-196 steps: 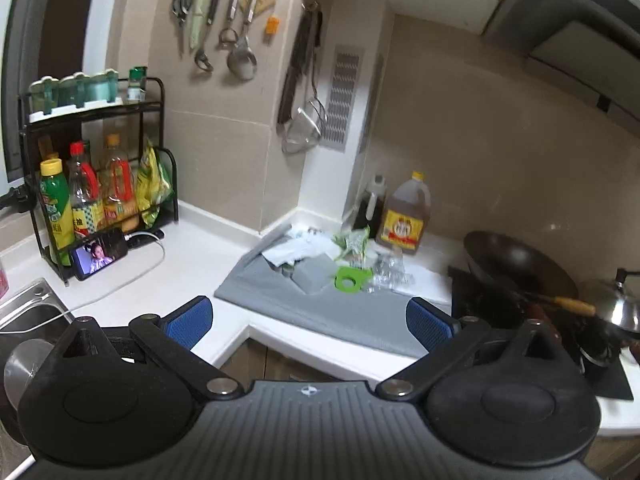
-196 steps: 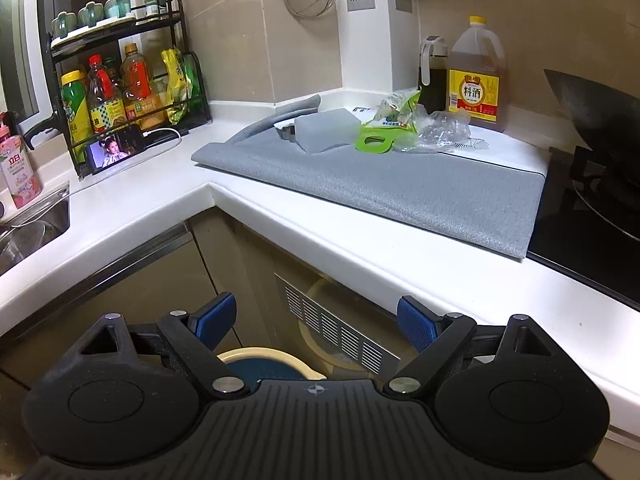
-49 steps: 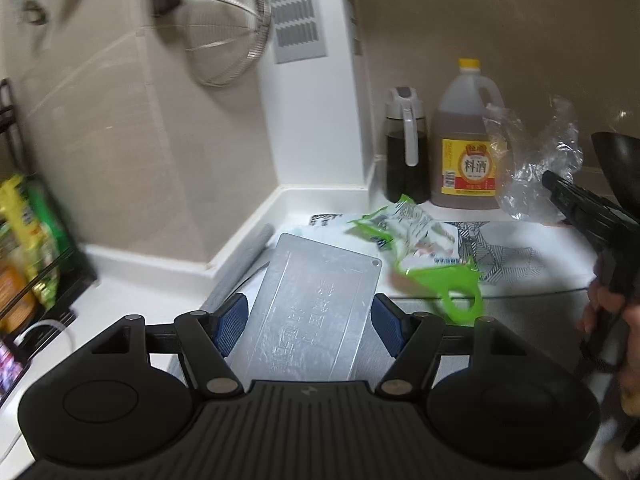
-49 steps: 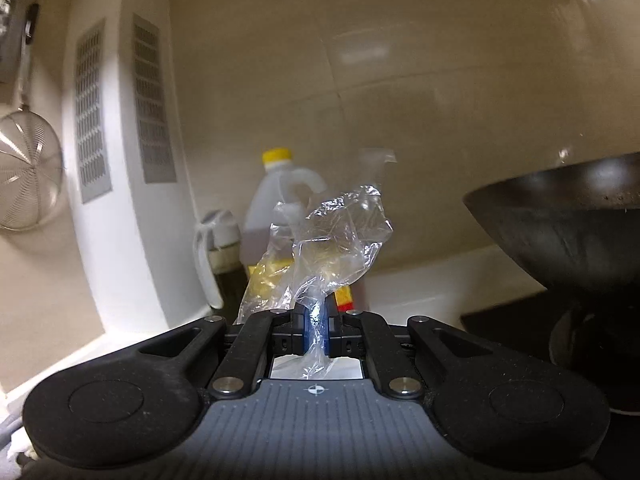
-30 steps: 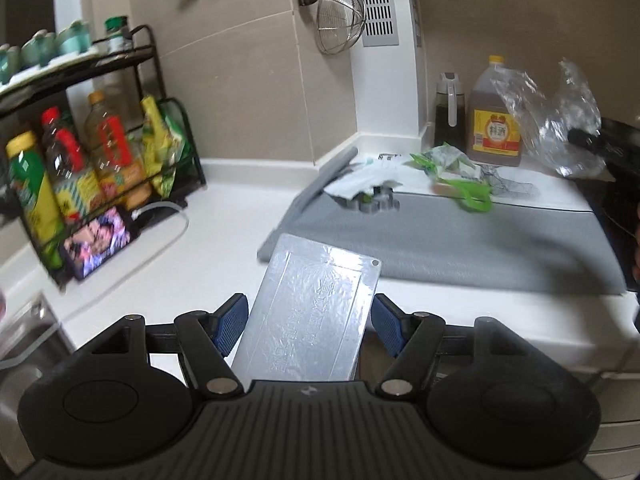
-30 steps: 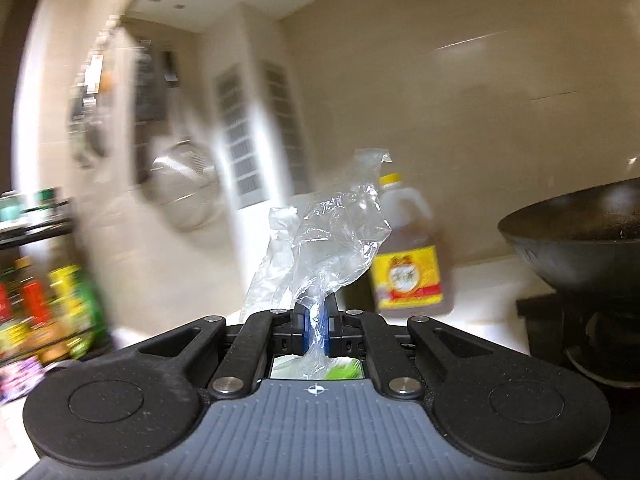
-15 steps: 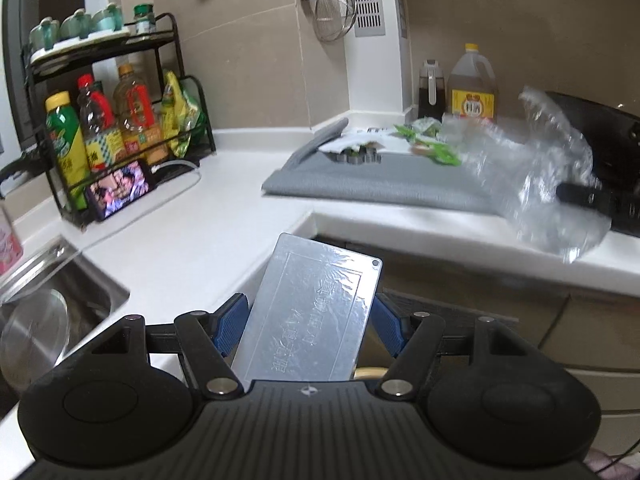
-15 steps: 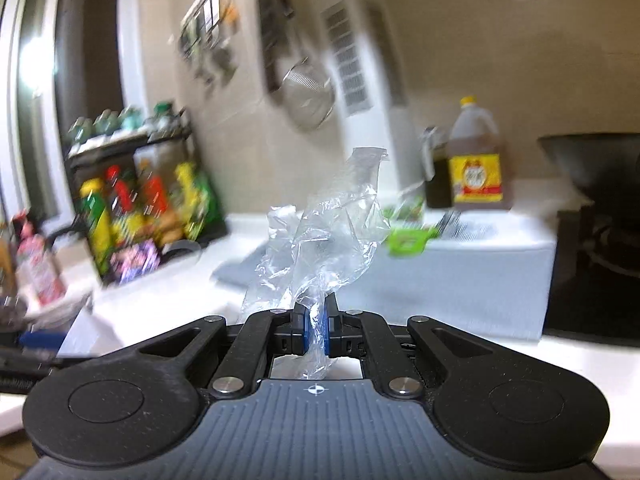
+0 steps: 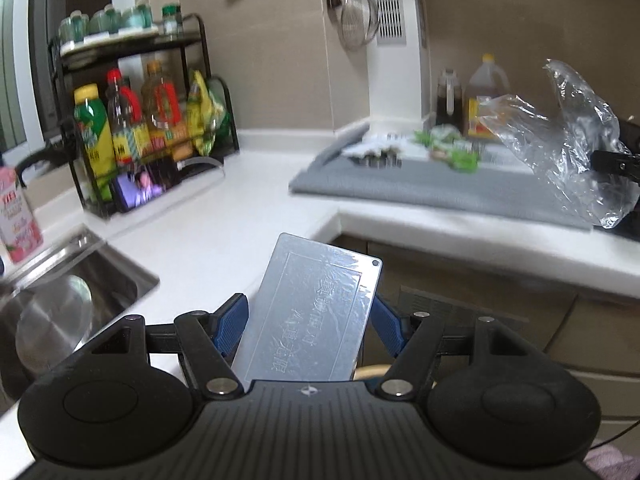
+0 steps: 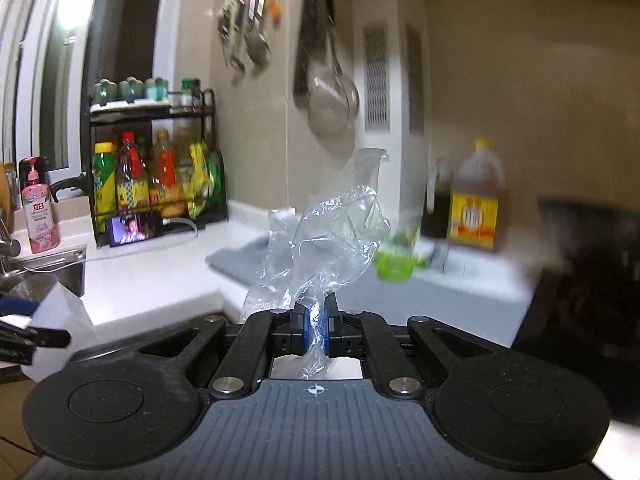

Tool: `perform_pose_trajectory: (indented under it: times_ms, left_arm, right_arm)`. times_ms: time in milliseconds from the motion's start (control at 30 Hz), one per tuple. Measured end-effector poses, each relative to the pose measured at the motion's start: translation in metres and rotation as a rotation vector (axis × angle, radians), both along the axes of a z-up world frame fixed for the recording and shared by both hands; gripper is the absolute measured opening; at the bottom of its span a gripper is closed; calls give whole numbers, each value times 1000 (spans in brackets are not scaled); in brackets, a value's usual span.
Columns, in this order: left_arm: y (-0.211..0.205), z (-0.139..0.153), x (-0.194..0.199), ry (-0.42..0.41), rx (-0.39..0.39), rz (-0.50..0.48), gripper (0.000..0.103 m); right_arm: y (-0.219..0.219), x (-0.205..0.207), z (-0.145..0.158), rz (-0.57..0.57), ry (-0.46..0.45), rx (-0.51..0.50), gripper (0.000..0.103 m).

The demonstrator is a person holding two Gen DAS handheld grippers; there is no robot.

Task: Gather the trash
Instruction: 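Carry the plastic bag and plastic sheet down toward the bin with both tools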

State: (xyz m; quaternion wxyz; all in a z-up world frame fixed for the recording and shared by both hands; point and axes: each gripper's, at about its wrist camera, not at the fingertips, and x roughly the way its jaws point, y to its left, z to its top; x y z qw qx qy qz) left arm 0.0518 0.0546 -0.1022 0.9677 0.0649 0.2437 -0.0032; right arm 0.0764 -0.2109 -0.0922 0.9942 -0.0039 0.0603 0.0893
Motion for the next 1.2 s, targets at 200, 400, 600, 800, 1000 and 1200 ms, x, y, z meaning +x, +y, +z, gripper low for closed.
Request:
perform_pose_trajectory:
  times_ms: [200,400,600,800,1000,1200]
  left_arm:
    - [-6,-19,10,53,-41,1,73]
    - [-12,-50,15,135,-40,-8,73]
    - [-14,-67,23,173,-43,-11,73]
    - [-16,-79,33,207,-50,-16,73]
    - [-14,-89,40,236,-61,-11,73]
    - [-13,-98,47,267,-68,-10,73]
  right_arm:
    - [11,15,-17,42,60,35,7]
    - [37,26,-59,89,198,61,7]
    - [54,32,-78,114,270,44,7]
    - [63,39,-91,121,313,17,7]
    - [68,49,-103,117,360,5,7]
    - [76,59,-115,122,397,-24,7]
